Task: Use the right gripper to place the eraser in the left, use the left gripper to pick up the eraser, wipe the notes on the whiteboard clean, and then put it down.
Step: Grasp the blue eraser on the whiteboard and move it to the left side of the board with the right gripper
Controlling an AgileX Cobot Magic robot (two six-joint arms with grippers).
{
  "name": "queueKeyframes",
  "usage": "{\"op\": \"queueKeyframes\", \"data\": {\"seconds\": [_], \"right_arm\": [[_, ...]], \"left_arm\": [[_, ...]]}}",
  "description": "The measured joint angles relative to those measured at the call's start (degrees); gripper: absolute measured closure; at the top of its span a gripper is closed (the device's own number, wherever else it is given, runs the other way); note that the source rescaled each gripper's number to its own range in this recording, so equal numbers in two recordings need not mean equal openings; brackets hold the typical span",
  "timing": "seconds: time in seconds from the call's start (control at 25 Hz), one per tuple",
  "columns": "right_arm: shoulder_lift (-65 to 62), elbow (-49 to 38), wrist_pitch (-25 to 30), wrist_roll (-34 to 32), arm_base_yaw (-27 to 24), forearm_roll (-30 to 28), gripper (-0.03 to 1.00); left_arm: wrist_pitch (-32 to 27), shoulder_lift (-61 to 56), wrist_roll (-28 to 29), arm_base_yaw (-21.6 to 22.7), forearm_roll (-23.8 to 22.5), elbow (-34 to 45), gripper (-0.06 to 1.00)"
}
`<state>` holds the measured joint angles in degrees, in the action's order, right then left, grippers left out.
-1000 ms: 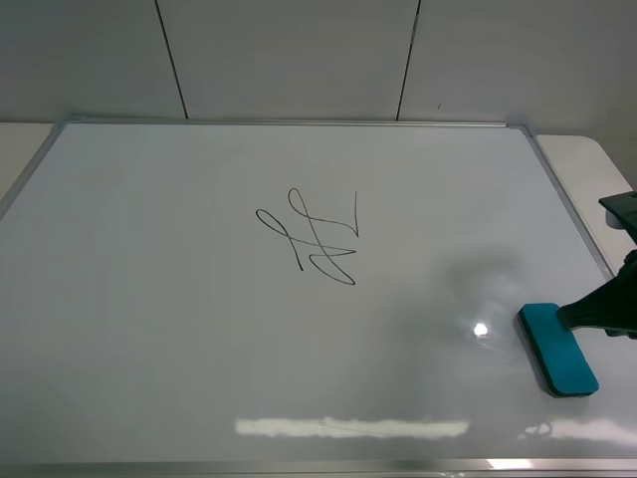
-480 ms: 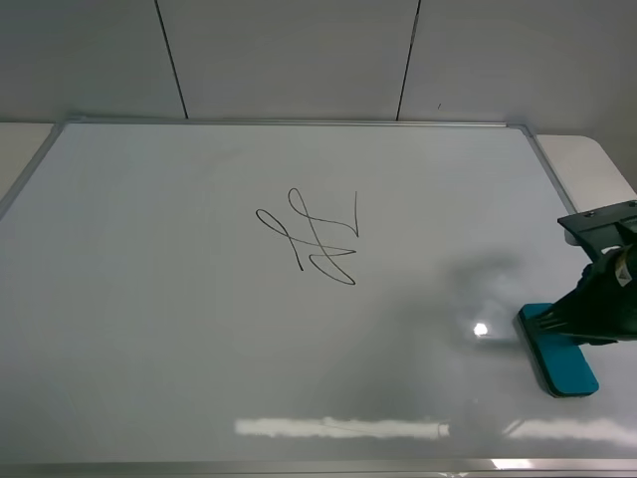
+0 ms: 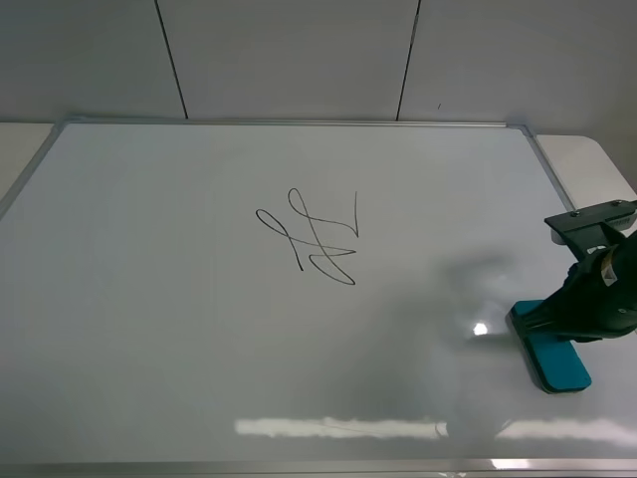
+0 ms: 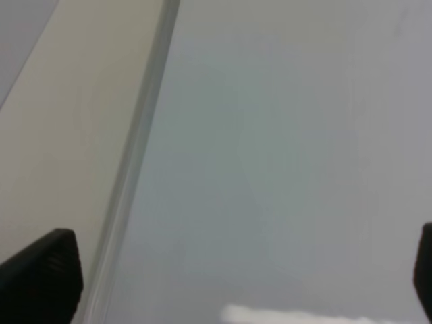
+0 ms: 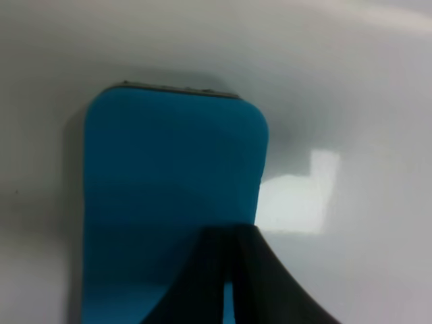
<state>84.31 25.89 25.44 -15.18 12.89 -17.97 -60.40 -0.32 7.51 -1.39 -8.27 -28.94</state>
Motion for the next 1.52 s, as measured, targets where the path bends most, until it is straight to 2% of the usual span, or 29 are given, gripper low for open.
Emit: {"op": "queueKeyframes", "data": {"seconds": [0.24,0.48,0.6,0.8,0.92,1.12,1.4,1.52], "right_arm": [[1.6,0.3,-0.2,1.5,0.8,1.7,0.96],[4.8,1.3,-2.2,1.1,7.0,2.6,0.97],[6.6,1.9,-4.7,-0.3,11.0,2.9,0.97],[10.0,3.1,-13.9,-2.6,19.0,7.4,0.97],[12.3,5.2,-16.4,-3.1,23.4,10.0,0.97],[15.6,10.8,-14.5,-3.4,28.6,12.5,0.97],[17.6,18.1,-4.9,-1.8,29.9,14.2,0.97],[18.2,20.3,-3.2,-1.3,30.9,14.3,0.97]], "left_arm": [[0.0,0.0,0.0,0.0,0.0,0.0,-0.06],[0.0,0.0,0.0,0.0,0.0,0.0,-0.06],[0.0,0.0,0.0,0.0,0.0,0.0,-0.06],[0.0,0.0,0.0,0.0,0.0,0.0,-0.06],[0.0,0.0,0.0,0.0,0.0,0.0,-0.06],[0.0,0.0,0.0,0.0,0.0,0.0,-0.06],[0.0,0.0,0.0,0.0,0.0,0.0,-0.06],[0.0,0.0,0.0,0.0,0.0,0.0,-0.06]]}}
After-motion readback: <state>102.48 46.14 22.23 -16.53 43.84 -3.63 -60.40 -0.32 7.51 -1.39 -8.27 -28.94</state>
